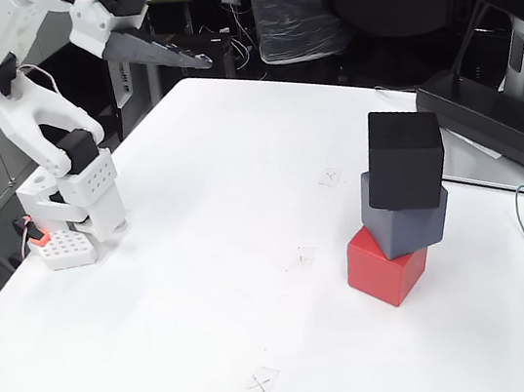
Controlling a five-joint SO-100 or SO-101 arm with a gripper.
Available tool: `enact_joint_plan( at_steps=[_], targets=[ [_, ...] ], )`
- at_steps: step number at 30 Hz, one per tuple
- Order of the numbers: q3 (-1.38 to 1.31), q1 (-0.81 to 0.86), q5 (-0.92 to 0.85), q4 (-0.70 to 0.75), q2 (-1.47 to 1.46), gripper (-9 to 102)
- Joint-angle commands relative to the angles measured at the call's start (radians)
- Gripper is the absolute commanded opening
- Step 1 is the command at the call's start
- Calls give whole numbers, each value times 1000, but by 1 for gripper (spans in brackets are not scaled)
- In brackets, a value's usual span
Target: Stack the three blocks in an ordered color.
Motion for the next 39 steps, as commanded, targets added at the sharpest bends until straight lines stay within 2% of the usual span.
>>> enact_joint_plan(
  at_steps=[1,5,10,19,24,32,39],
  targets=[
    [-8,8,152,11,9,7],
    [28,2,285,34,9,-1],
    [135,-17,357,28,12,-1],
    [482,-265,359,15,284,-1],
    [686,-339,360,-95,449,-1],
    [960,-342,368,-249,578,-1],
    [1062,-347,528,-341,594,-1]
  ],
)
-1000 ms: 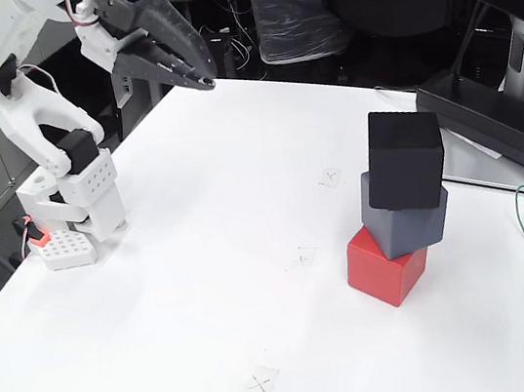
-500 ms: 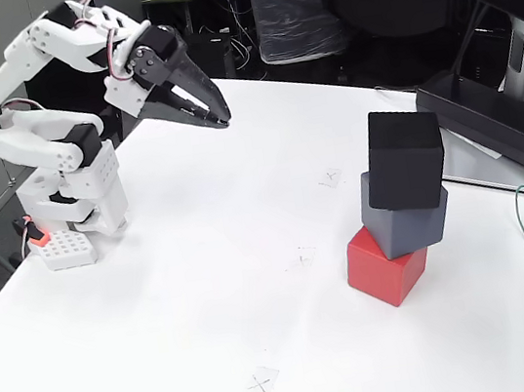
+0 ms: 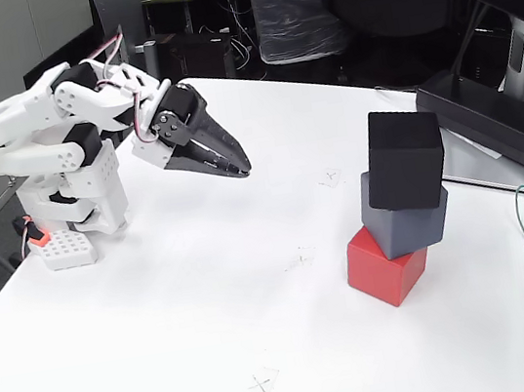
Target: Stack the three blocks in an ordered color.
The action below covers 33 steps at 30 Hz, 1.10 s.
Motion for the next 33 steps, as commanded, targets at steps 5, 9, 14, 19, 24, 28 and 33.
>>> enact_joint_plan(
  at_steps=[5,9,14,19,24,28,33],
  targets=[
    [40,-9,75,-78,8,-1],
    [41,-6,77,-80,8,-1],
    [43,-5,77,-87,8,-1],
    [43,-2,78,-87,8,-1],
    [43,-2,78,-87,8,-1],
    [43,-2,78,-87,8,-1],
    [43,0,77,-87,8,-1]
  ],
)
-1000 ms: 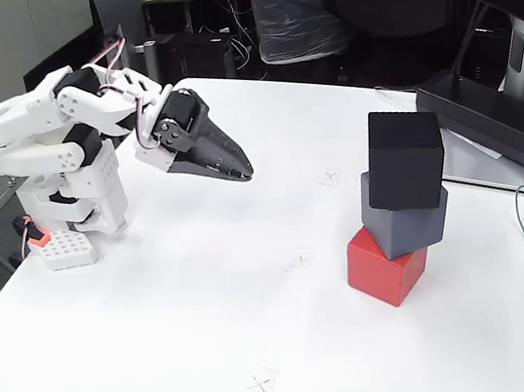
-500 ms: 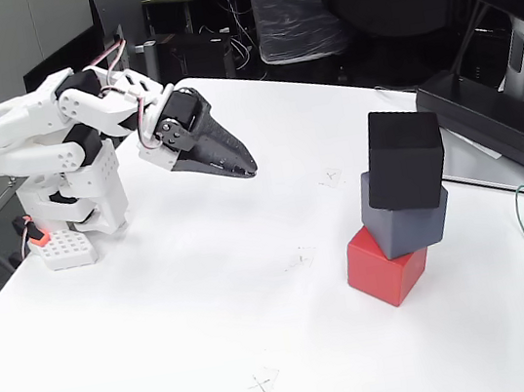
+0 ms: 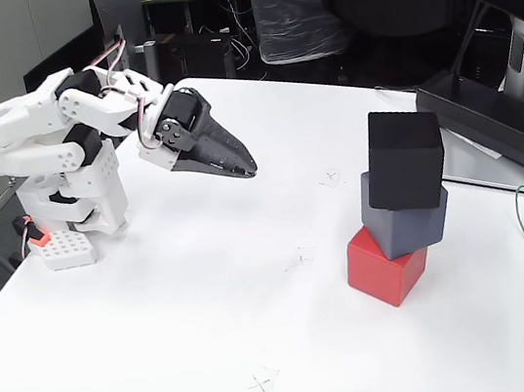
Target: Stack the three blocks in an ordered color.
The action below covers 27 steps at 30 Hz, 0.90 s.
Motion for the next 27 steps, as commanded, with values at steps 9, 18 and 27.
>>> enact_joint_plan(
  at_steps=[9,18,27],
  targets=[
    [14,8,3,-63,6,-1],
    [17,8,2,-103,3,-1],
    [18,3,-118,-97,-5,-1]
  ],
)
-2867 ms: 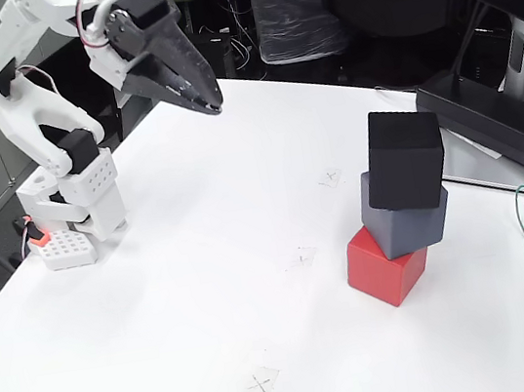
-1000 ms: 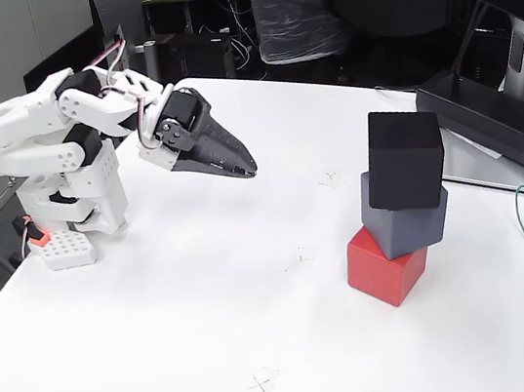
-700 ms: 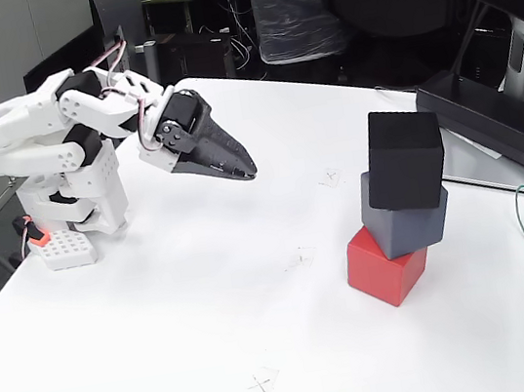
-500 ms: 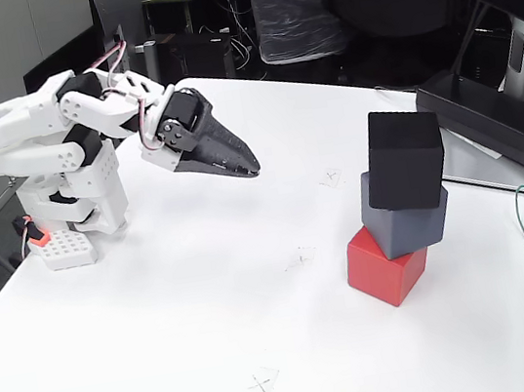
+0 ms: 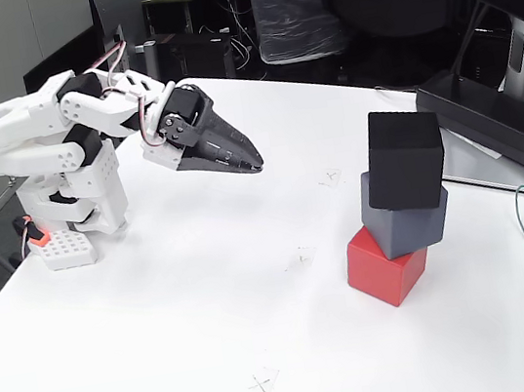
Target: Stack the three blocks in an ordered color.
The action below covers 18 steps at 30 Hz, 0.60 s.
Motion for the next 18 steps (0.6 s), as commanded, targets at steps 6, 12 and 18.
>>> enact_joint_plan(
  at_steps=[6,12,18],
  targets=[
    [-3,5,-46,-9,-3,-1],
    [-3,6,-46,-9,-3,-1],
    [-3,6,-48,-9,-3,-1]
  ],
)
